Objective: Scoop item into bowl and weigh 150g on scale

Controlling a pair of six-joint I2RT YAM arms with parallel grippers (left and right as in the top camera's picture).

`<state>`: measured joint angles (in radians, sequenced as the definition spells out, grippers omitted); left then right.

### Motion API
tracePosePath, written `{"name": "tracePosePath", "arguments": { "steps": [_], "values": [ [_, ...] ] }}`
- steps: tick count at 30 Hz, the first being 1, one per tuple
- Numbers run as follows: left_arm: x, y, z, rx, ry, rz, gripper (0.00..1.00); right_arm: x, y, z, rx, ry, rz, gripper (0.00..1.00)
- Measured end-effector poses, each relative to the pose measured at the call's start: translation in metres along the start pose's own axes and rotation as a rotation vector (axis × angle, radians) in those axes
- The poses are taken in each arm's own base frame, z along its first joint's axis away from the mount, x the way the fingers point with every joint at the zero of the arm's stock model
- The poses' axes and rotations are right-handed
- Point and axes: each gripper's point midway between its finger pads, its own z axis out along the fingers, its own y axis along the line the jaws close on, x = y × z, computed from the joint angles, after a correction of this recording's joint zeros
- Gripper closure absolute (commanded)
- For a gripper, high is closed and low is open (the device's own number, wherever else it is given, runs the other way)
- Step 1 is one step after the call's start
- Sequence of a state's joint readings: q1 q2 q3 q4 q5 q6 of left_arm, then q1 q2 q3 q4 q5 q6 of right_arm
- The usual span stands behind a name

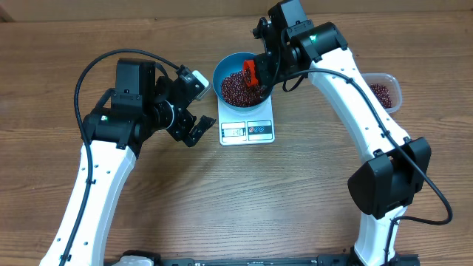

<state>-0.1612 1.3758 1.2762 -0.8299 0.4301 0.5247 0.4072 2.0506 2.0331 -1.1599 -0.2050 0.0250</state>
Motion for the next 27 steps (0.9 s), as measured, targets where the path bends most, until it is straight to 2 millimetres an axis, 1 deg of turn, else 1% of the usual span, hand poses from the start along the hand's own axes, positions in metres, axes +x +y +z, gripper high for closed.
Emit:
{"name": "tracePosePath", "arguments": {
  "steps": [27],
  "values": [
    [0.0, 0.0, 0.0, 0.0, 0.0, 0.0, 0.01, -0.0001, -0.0024, 0.0, 0.014, -0.001, -0.019, 0.96]
  ]
}}
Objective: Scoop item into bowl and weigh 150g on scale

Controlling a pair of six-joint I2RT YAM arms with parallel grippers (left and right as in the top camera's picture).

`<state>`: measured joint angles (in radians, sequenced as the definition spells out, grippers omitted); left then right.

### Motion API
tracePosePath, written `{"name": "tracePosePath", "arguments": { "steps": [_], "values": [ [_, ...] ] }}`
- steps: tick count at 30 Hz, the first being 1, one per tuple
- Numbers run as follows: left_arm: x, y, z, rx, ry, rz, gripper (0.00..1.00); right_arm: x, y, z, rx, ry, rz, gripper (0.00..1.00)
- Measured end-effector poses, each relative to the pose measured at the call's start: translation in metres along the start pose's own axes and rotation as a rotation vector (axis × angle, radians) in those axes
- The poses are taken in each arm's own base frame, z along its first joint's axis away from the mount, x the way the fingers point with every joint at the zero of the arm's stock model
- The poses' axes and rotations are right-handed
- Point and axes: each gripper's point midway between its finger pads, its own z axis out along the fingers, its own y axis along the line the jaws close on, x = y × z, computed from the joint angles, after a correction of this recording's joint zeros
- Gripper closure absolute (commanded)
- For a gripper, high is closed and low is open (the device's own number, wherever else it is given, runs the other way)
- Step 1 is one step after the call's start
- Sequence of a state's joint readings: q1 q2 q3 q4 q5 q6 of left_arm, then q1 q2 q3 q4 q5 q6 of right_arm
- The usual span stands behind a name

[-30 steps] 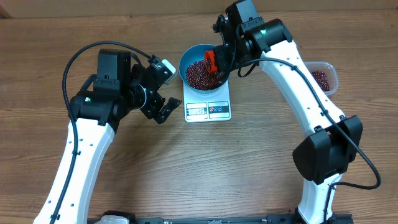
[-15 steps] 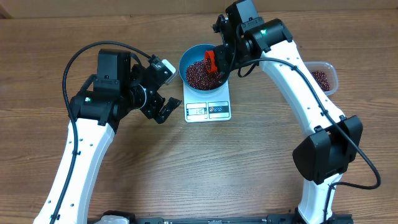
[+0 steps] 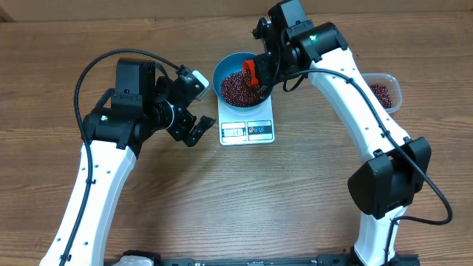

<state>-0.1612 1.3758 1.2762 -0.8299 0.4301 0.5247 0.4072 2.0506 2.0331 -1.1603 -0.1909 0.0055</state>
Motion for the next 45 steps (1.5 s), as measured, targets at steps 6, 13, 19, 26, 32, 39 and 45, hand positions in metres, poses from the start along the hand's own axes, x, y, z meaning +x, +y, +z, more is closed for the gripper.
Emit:
{"name": "tracePosePath", "arguments": {
  "steps": [6, 13, 19, 26, 32, 39, 45],
  "values": [
    [0.0, 0.0, 0.0, 0.0, 0.0, 0.0, 0.0, -0.0005, -0.0064, -0.0001, 0.037, -0.003, -0.012, 0.96],
    [0.0, 0.0001, 0.0, 0.0, 0.0, 0.0, 0.01, -0.0006, -0.0082, -0.0002, 0.048, -0.003, -0.03, 0.96],
    [0.0, 0.0, 0.0, 0.0, 0.0, 0.0, 0.0, -0.0006, -0.0071, -0.0001, 0.041, -0.003, -0.032, 0.96],
    [0.0, 0.0, 0.0, 0.0, 0.0, 0.0, 0.0, -0.0002, -0.0026, 0.0, 0.015, -0.001, -0.032, 0.96],
    [0.0, 0.0, 0.0, 0.0, 0.0, 0.0, 0.0, -0.0001, -0.0021, 0.0, 0.012, 0.0, -0.032, 0.96],
    [0.0, 0.0, 0.0, 0.0, 0.0, 0.0, 0.0, -0.0002, -0.002, 0.0, 0.011, -0.001, -0.032, 0.96],
    [0.0, 0.0, 0.0, 0.0, 0.0, 0.0, 0.01, -0.0002, -0.002, 0.0, 0.012, -0.001, -0.032, 0.96]
  ]
}}
